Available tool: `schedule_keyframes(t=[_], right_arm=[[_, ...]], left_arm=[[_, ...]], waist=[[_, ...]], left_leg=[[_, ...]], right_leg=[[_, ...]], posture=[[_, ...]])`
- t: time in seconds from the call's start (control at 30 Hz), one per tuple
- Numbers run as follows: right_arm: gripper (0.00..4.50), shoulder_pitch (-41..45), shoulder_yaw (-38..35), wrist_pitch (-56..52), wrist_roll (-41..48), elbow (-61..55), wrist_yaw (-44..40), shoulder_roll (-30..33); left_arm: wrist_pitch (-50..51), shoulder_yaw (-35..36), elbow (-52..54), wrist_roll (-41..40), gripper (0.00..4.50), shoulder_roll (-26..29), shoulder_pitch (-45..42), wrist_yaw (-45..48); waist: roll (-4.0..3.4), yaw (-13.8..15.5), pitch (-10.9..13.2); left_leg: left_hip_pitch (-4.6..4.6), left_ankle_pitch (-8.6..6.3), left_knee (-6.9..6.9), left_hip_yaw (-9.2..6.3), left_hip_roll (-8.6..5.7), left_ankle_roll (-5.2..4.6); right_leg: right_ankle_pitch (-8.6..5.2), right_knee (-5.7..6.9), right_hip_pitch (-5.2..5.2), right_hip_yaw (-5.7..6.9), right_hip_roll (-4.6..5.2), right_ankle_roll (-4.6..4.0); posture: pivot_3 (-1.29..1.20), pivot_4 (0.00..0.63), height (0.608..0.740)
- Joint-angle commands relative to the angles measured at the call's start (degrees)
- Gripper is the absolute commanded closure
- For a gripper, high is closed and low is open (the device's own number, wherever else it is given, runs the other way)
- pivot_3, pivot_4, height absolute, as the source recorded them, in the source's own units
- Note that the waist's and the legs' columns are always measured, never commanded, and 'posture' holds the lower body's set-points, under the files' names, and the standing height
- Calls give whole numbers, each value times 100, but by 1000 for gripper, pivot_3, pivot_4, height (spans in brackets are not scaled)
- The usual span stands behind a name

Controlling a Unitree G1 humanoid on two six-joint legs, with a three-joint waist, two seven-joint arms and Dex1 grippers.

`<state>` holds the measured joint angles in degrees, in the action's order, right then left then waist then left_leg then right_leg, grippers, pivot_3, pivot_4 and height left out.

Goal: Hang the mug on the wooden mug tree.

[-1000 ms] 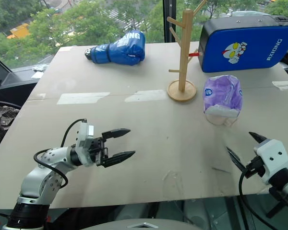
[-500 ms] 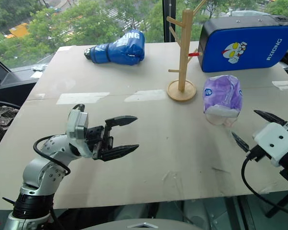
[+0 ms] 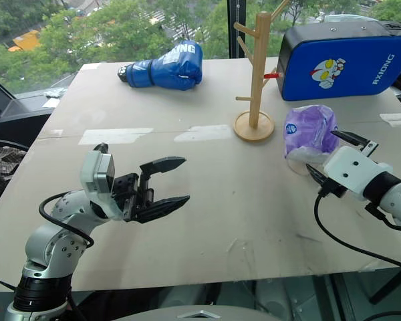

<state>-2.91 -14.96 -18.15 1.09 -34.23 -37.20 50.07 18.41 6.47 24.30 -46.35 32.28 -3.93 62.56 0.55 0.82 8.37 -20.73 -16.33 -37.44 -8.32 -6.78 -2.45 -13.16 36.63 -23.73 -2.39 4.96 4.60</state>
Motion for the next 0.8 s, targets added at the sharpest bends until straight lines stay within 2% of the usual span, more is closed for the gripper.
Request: schedule_keyframes(t=[0.03, 0.47, 0.5, 0.53, 0.63, 0.8], right_arm=[[53, 271, 199, 55, -224, 80, -7, 121], [53, 865, 552, 47, -325, 422, -282, 220], [436, 878, 546, 53, -329, 438, -304, 227], [587, 903, 544, 41, -316, 444, -336, 233], [1819, 945, 531, -2, -292, 432, -402, 237], [4141, 881, 534, 94, -394, 424, -423, 269]], left_arm=[[-11, 23, 287, -51, 0, 2, -17, -89], [-174, -134, 947, 225, 0, -96, 694, -396], [-185, -162, 1002, 251, 0, -110, 740, -425], [-214, -197, 1026, 293, 0, -134, 785, -454], [-314, -261, 1011, 386, 0, -180, 880, -473], [-469, -253, 900, 456, 0, -214, 944, -407]], waist=[[0, 3, 0], [0, 1, 2], [0, 2, 2], [0, 3, 2], [0, 4, 2], [0, 3, 2]], left_leg=[[0, 0, 0, 0, 0, 0], [-4, 0, 1, 0, 0, 0], [-4, 0, 1, 0, 0, 0], [-3, 0, 1, 0, 0, 0], [-3, 0, 2, -1, 0, 0], [-4, 0, 2, 1, 0, 0]], right_leg=[[0, 0, 0, 0, 0, 0], [0, -9, 0, -2, 0, 0], [0, -10, 0, -2, 0, 0], [0, -10, 0, -2, 0, 0], [0, -10, 0, -1, 0, 0], [0, -10, 0, -2, 0, 0]], posture=[[0, 150, 740], [0, 150, 740], [0, 150, 740], [0, 150, 740], [0, 150, 740], [0, 150, 740]])
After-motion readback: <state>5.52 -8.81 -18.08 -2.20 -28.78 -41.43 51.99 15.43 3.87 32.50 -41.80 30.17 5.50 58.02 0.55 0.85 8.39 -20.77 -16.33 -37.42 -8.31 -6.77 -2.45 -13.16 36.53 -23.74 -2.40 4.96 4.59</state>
